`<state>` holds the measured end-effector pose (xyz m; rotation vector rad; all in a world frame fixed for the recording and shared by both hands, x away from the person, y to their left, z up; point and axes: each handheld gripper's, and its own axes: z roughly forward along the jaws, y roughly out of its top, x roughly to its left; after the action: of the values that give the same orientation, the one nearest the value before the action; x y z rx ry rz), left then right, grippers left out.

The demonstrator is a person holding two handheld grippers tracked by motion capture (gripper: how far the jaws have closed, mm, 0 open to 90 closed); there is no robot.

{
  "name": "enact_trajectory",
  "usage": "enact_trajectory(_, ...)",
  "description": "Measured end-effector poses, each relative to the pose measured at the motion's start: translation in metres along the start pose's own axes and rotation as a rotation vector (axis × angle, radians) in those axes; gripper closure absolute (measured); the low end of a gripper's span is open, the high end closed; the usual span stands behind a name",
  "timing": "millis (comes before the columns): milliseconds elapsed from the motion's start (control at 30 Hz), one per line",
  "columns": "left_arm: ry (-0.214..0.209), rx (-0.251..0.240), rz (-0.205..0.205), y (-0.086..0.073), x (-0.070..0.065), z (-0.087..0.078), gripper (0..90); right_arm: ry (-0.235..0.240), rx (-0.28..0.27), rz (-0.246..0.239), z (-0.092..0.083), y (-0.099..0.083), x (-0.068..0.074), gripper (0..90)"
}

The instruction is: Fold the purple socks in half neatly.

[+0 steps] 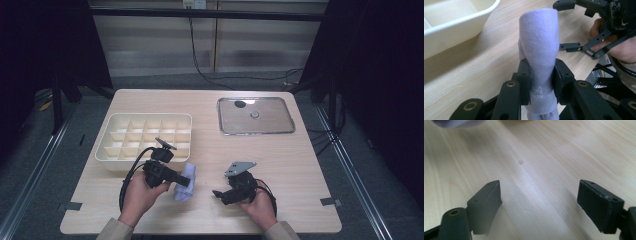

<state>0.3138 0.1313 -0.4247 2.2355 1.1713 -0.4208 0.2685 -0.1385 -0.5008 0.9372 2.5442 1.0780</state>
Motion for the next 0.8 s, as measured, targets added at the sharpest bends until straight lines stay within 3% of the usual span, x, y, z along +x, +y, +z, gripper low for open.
enact_trajectory(33,0.001,-0.014,-0.017,0.000,-0.001,0.000,70.2,-0.007,0.001,0.008,-0.001,-0.001,-0.002,18.4)
enact_trajectory(133,0.009,0.008,0.006,0.002,0.002,-0.005,70.2,-0.018,-0.005,0.026,-0.002,-0.003,-0.006,18.1)
enact_trajectory(167,0.006,-0.011,-0.017,0.002,0.001,-0.004,70.2,-0.019,-0.005,0.021,-0.002,-0.003,-0.008,18.1)
enact_trajectory(200,0.009,-0.010,-0.015,0.002,0.001,-0.005,70.2,-0.023,-0.001,0.036,-0.002,-0.004,-0.008,18.1)
enact_trajectory(300,0.006,0.009,0.002,0.003,0.004,-0.009,70.1,-0.042,0.016,0.027,-0.001,-0.006,-0.008,17.7)
enact_trajectory(800,0.018,0.007,0.008,0.009,0.004,-0.024,70.0,-0.033,-0.012,0.018,0.001,-0.010,-0.012,15.2)
